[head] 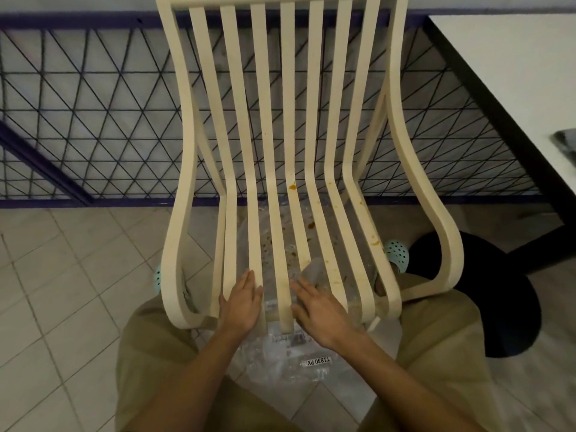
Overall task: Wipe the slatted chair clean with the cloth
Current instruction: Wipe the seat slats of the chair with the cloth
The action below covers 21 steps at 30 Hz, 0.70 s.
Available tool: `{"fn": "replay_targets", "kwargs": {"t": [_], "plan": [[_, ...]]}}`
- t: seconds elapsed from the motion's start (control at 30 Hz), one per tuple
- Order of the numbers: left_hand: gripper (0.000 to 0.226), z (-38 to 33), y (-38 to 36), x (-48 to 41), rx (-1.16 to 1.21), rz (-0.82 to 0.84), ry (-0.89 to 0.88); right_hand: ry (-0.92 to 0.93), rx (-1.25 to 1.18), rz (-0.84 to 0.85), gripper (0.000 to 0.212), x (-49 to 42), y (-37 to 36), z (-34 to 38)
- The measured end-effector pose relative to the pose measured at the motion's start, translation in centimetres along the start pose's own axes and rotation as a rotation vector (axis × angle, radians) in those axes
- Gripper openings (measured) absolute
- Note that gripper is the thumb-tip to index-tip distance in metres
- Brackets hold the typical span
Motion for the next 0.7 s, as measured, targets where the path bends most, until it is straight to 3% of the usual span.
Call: {"fn": "replay_targets", "kwargs": {"t": [0.2, 0.4, 0.5, 0.7], "plan": [[0.056, -0.2, 0.2, -0.1, 0.007, 0.005, 0.008, -0.132, -0.059, -0.156, 0.042, -1.9, 0.9, -1.3], [0.056, -1.3, 0.4, -0.3, -0.079, -0.019, -0.026, -0.291, -0.074, -0.114, 0.053, -3.9, -0.1, -2.5], [0.057, -1.7, -0.3, -0.5, -0.117, -0.013, -0.057, -0.324, -0.199, -0.109, 0.051, -4.0, -1.6, -2.0], [0.064, -2.4, -1.1, -1.5, -0.197, 0.006, -0.095, -0.526, -0.212, -0.097, 0.072, -5.1, -2.7, -2.4]]}}
Point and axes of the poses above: each hand's wrist, its own x-axis away from the middle knuckle, its own y-axis out of the back of the hand, z = x × y, the point moved 6 cm from there along -x, towards the middle knuckle, and after that the axes turned 8 degrees about -y, right-handed, at the moved point
